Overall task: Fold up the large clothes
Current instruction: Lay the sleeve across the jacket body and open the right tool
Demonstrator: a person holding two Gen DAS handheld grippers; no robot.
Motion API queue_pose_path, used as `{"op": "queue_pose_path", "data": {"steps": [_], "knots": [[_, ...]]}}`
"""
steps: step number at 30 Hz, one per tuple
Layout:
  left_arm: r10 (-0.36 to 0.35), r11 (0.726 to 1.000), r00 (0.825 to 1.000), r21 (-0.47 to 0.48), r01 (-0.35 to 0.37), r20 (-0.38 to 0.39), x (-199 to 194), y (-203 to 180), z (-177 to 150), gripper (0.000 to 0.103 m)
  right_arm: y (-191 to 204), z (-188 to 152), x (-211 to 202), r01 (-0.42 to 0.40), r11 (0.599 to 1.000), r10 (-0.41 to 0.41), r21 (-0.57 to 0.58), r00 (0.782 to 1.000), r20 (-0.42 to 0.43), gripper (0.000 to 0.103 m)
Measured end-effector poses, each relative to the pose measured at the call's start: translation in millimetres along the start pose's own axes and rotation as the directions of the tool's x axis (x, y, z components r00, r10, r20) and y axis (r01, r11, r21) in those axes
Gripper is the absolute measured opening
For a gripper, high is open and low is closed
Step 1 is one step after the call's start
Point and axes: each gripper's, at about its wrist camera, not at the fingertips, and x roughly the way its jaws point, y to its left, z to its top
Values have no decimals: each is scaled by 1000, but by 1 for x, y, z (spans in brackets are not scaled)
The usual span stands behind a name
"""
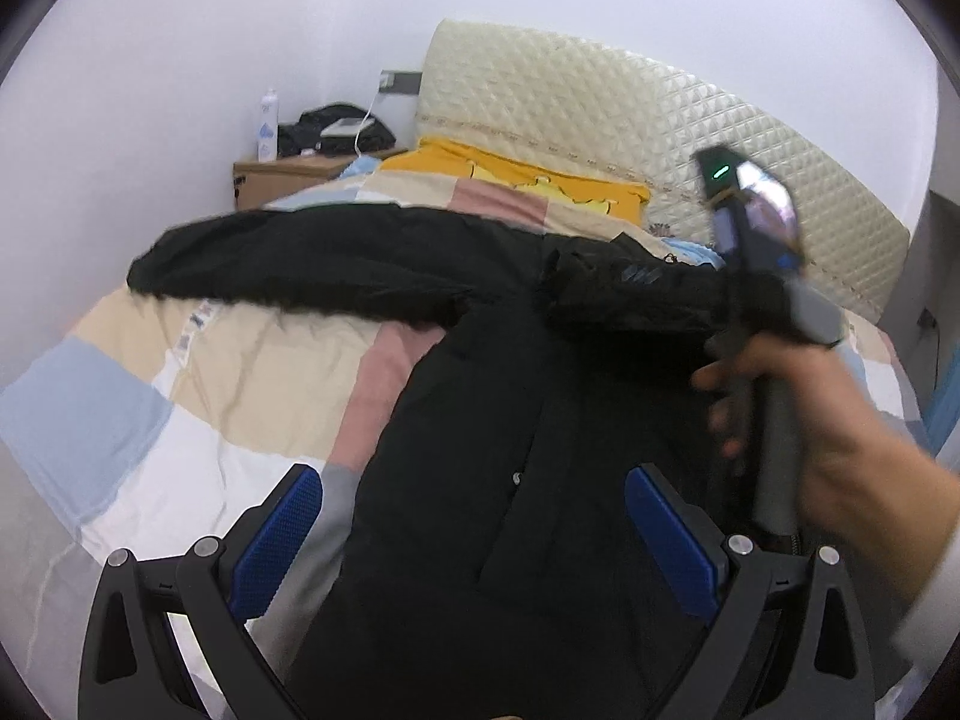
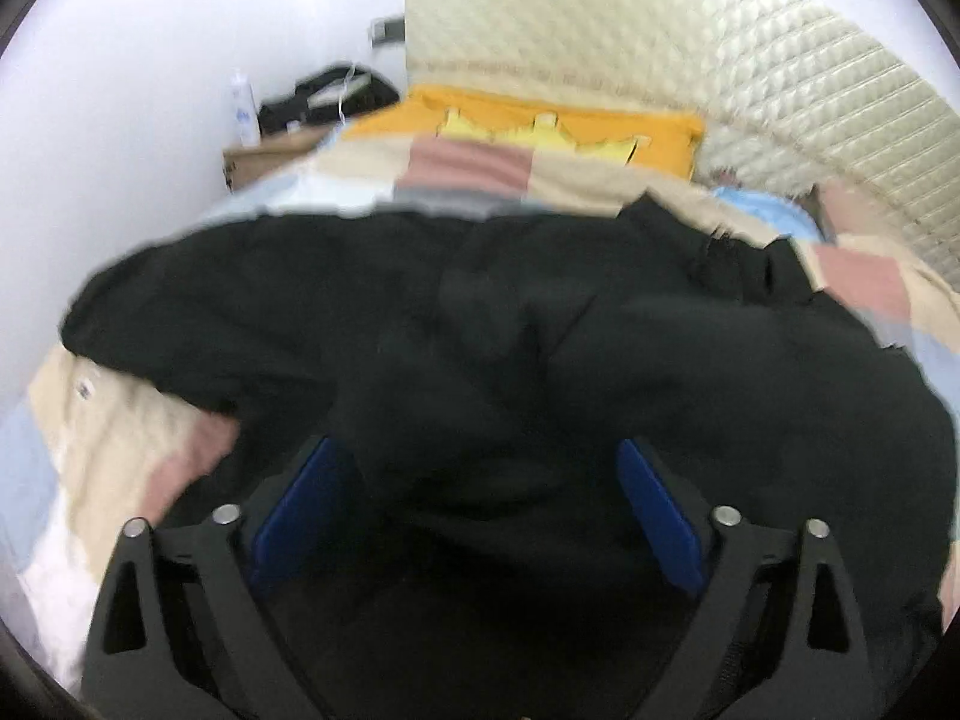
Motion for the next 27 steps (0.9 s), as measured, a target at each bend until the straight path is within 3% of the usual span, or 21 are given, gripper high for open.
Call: {"op": "queue_pose_path", "data": {"steps": [4, 7, 11, 15, 19, 22, 27], "knots": [[21, 995, 995, 94, -29, 93, -22, -19, -3, 102, -19, 5, -57, -15, 998, 12, 58, 999, 52, 97], [-20, 991, 991, 135, 2, 134, -40, -34, -5, 102, -30, 10, -105, 12, 999, -15, 43, 997, 82, 98], [-56, 986, 990, 162, 35, 126, -52, -47, -5, 102, -43, 19, -177, 44, 998, -50, 40, 985, 165, 101], [-41, 985, 992, 170, 21, 118, -61, -51, -6, 102, -52, 15, -244, 68, 996, -80, 56, 966, 248, 103], [-29, 979, 988, 204, -2, 149, -80, -58, -8, 102, -65, -3, -291, 79, 993, -101, 88, 954, 283, 103], [-81, 968, 985, 248, 43, 149, -89, -69, -11, 102, -73, -23, -316, 90, 990, -118, 112, 952, 284, 103], [-130, 967, 981, 237, 93, 146, -108, -80, -16, 102, -74, -68, -349, 78, 985, -119, 153, 953, 280, 103]]}}
